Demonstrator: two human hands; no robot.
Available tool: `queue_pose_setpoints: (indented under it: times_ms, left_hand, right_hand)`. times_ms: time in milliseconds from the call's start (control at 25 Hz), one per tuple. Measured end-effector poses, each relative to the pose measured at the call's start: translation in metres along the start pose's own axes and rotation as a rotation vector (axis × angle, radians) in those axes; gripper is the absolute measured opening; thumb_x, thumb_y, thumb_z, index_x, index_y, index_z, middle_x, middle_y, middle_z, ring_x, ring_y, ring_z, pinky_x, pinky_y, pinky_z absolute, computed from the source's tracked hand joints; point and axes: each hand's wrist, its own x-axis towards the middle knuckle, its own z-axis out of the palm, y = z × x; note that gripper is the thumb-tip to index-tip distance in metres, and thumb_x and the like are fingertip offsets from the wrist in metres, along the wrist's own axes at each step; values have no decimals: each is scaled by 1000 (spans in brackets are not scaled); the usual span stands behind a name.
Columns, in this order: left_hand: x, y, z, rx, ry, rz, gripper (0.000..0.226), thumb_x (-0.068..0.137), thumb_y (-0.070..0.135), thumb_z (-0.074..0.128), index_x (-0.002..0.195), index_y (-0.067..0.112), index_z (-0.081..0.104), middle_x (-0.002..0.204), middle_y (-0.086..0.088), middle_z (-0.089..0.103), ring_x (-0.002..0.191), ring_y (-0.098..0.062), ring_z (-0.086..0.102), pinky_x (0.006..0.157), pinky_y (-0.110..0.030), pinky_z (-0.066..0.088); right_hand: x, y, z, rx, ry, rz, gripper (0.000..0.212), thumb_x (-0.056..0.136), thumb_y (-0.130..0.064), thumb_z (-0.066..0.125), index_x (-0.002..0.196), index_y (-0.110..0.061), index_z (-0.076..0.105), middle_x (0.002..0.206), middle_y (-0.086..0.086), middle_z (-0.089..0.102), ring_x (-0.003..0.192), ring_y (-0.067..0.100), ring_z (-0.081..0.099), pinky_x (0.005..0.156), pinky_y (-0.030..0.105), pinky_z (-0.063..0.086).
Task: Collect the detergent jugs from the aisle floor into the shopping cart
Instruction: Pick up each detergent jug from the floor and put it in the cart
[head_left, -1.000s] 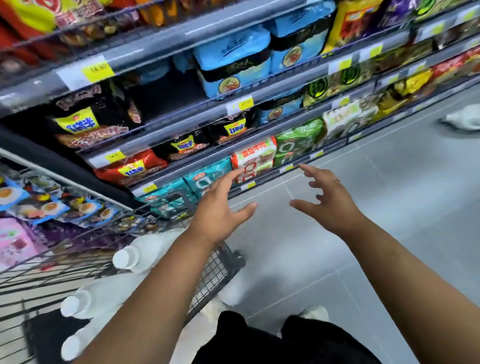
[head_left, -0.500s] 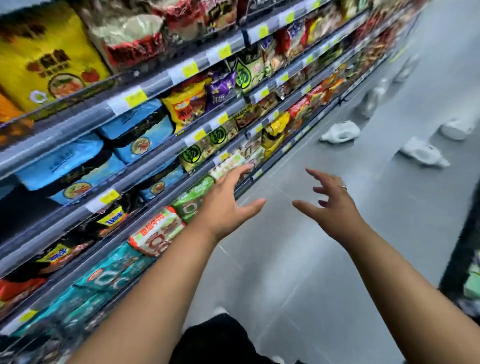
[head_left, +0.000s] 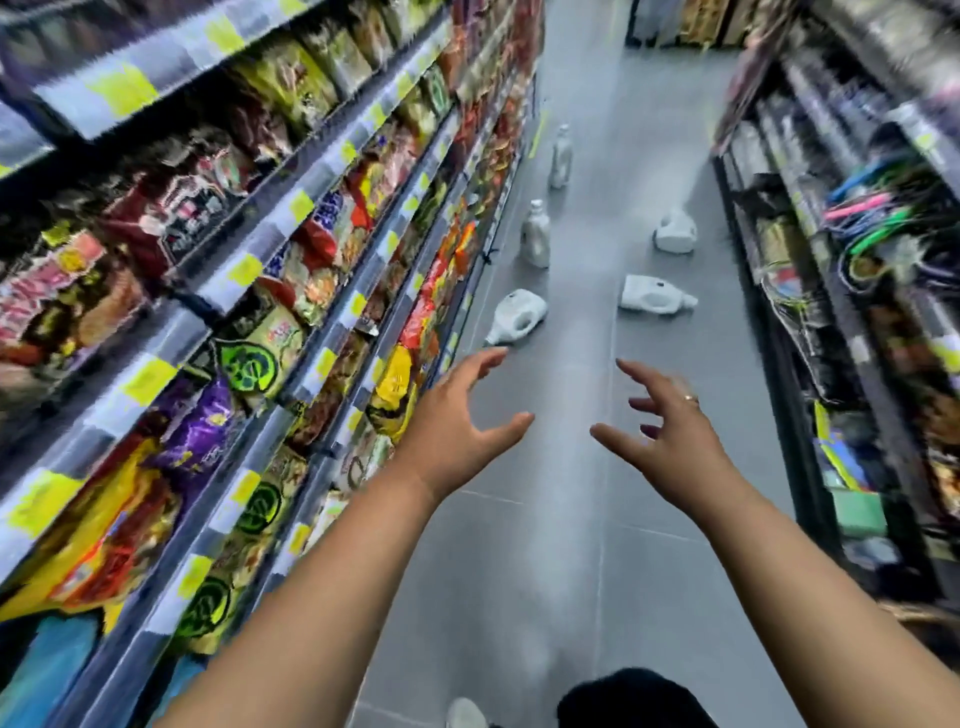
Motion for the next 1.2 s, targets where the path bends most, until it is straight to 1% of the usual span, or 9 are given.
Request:
queue_pose_setpoints:
  times_ms: [120,280,480,680,800,920,960,1120,1200]
  left_hand:
    - [79,-10,14,-11,-41,14,62,80,32,77,134,33,45,134,13,53,123,2,48,104,-19,37]
    - [182,-19,39,-15,-46,-9,68,79,33,78,137,31,43,135,13,53,122,6,47,106,-16,36]
    - [280,-28,67,-32,8,-102,73,77,34,79,139,34,40,136,13,52,123,2,48,104,-19,36]
    - [378,-44,86,-47,49,-188,76,77,35,79,141,37,37,138,14,49,123,2,46,96,-9,34]
    - [436,-73,86,-48,72,-238,77,77,37,78,141,36,36,140,15,46,124,0,45,99,-14,36]
    - [500,-108,85,-80,85,-277,77,78,34,79,142,33,36,133,17,45,120,3,43,91,-1,32]
    - [519,-118,84,-92,81,-287,77,77,33,79,142,32,36,133,16,45,119,2,43,90,-2,32]
    - [604,-167,80,-163,107,-379,75,77,30,80,140,32,38,135,11,48,124,-5,46,100,-20,38]
    - [641,-190,80,-166,123,-419,75,76,30,81,138,33,39,134,9,49,123,-8,48,102,-25,40]
  right_hand:
    - [62,19,-16,18,66,21,67,75,-26,80,121,-56,42,127,-7,39,111,10,52,94,29,43]
    - [165,47,-43,33,62,14,69,74,-26,80,118,-60,39,126,-11,39,111,9,52,95,29,42]
    - [279,63,-69,-39,-82,-28,69,74,-32,80,122,-59,38,127,-14,37,112,7,50,96,28,42]
    - [405,80,-81,-112,-205,-64,71,74,-36,79,128,-55,38,130,-11,40,111,7,51,95,28,43]
    - [478,90,-66,-112,-280,-74,71,74,-34,80,130,-53,39,129,-10,43,111,8,51,92,25,42]
    - [553,100,-46,-144,-321,-76,72,74,-36,79,133,-50,40,128,-9,45,110,8,51,91,25,41]
    - [575,103,-41,-150,-326,-78,71,74,-37,79,133,-48,41,128,-9,45,110,8,51,92,25,41]
    - [674,120,-17,-234,-383,-25,73,74,-44,78,137,-43,42,129,-9,43,112,6,48,91,24,39]
    - [716,134,-7,-267,-436,1,74,74,-46,77,138,-41,41,132,-7,43,114,6,48,92,22,36]
